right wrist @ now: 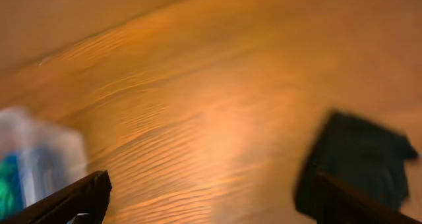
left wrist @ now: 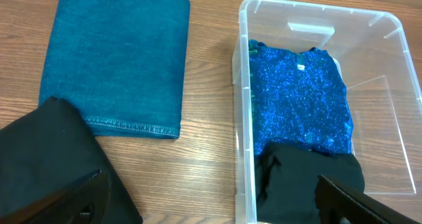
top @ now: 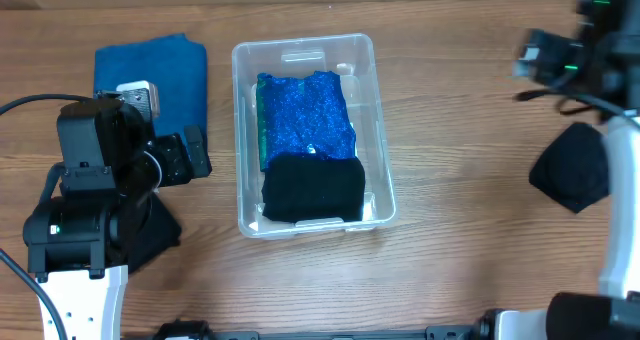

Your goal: Pack container

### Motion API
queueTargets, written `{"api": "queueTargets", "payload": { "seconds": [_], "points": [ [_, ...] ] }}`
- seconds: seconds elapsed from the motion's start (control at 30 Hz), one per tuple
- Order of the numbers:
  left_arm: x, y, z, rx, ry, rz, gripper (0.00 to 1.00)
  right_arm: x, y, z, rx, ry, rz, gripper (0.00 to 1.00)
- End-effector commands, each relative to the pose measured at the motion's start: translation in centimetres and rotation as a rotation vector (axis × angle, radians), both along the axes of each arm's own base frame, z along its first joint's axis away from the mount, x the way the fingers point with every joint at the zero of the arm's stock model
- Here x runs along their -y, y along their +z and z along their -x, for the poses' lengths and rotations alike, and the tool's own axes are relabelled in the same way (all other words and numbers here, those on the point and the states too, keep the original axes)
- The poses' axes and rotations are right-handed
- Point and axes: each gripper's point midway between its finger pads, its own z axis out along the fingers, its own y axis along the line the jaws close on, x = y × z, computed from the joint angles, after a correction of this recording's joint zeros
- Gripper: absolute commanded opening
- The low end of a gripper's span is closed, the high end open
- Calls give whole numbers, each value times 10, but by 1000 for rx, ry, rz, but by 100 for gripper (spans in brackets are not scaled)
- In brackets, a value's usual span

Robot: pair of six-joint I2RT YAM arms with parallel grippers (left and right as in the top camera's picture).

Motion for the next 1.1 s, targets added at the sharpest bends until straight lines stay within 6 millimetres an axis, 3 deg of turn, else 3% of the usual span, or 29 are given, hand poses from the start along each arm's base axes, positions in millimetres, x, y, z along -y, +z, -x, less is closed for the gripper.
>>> {"api": "queueTargets", "payload": {
  "seconds": [0.0,0.17,0.3,0.73,0.87,1.07],
  "points": [
    [-1,7,-1,14,-10,-18,100,61,-25,24,-22,-177,-176,100],
    [-1,7,-1,14,-10,-18,100,133,-73,62,-110,-360,-223,100],
    [-1,7,-1,13,-10,-18,100,159,-121,74,-192,-419,-272,100],
    [-1,6,0,11,-10,-18,100,173,-227,77,-410,-426,-359,100],
    [-1,6,0,10,-10,-18,100,171,-251,80,-459,-425,-389,100],
    [-1,6,0,10,-10,-18,100,170,-262,79,-466,-424,-400,100]
  ]
}}
